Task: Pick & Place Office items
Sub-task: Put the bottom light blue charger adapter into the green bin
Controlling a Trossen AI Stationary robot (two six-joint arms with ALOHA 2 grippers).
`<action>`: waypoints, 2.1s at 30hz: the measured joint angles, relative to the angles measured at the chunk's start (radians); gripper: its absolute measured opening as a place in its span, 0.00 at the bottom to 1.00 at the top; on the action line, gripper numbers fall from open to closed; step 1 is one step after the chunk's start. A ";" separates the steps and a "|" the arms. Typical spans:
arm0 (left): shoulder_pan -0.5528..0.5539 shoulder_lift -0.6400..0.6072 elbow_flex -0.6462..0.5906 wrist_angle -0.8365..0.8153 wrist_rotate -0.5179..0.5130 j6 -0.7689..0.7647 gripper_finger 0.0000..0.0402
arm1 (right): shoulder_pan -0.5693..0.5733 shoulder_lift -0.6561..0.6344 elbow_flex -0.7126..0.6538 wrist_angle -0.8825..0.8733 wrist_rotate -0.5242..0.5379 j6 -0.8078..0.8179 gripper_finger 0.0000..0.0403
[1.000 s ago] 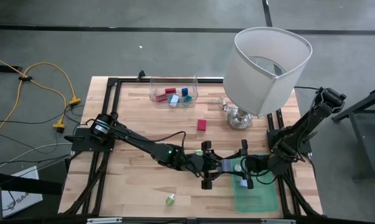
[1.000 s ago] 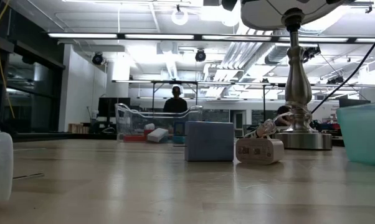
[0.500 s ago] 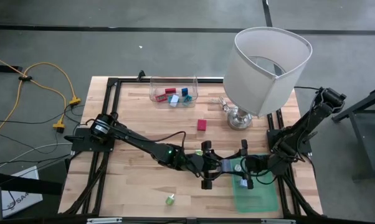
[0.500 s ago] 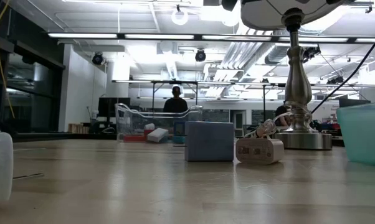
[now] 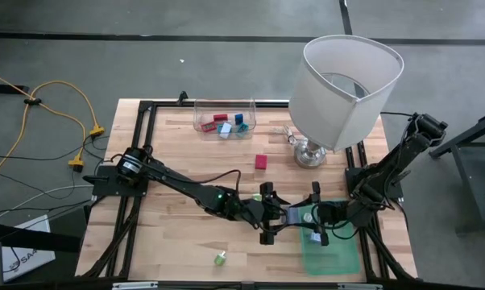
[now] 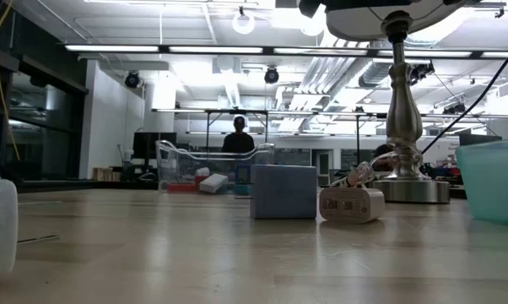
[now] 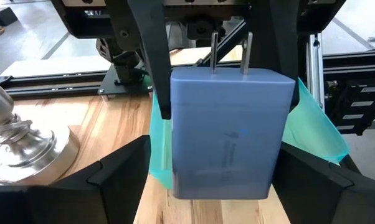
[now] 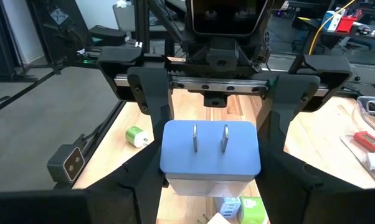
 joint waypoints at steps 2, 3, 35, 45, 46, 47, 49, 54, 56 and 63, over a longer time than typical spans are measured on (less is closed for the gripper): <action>0.000 0.000 0.000 0.000 0.000 0.000 0.75 | 0.000 0.000 0.000 0.000 -0.015 0.000 0.50; 0.000 0.000 0.000 -0.001 0.000 0.000 0.75 | 0.000 0.000 0.000 0.000 -0.021 0.000 0.50; -0.072 0.001 0.000 -0.010 -0.002 -0.022 0.75 | 0.303 -0.001 0.000 -0.286 0.145 0.529 0.50; -0.071 0.001 0.000 -0.010 -0.002 -0.022 0.75 | 0.364 -0.001 0.000 -0.480 0.059 0.875 0.50; -0.071 0.001 0.000 -0.010 -0.002 -0.022 0.75 | 0.369 -0.001 0.000 -0.485 0.044 0.897 0.50; -0.071 0.001 0.000 -0.010 -0.002 -0.022 0.75 | 0.372 -0.001 0.000 -0.488 0.027 0.915 0.50; -0.071 0.001 0.000 -0.010 -0.002 -0.022 0.75 | 0.379 -0.001 0.000 -0.494 -0.009 0.948 0.50; -0.071 0.001 0.000 -0.010 -0.002 -0.022 0.75 | 0.382 -0.001 0.000 -0.595 -0.135 1.098 0.50; -0.071 0.001 0.000 -0.010 -0.002 -0.022 0.75 | 0.382 -0.001 0.000 -0.662 -0.194 1.179 0.50; -0.071 0.001 0.000 -0.025 -0.001 -0.022 0.75 | 0.382 -0.001 0.000 -0.834 -0.361 1.350 0.50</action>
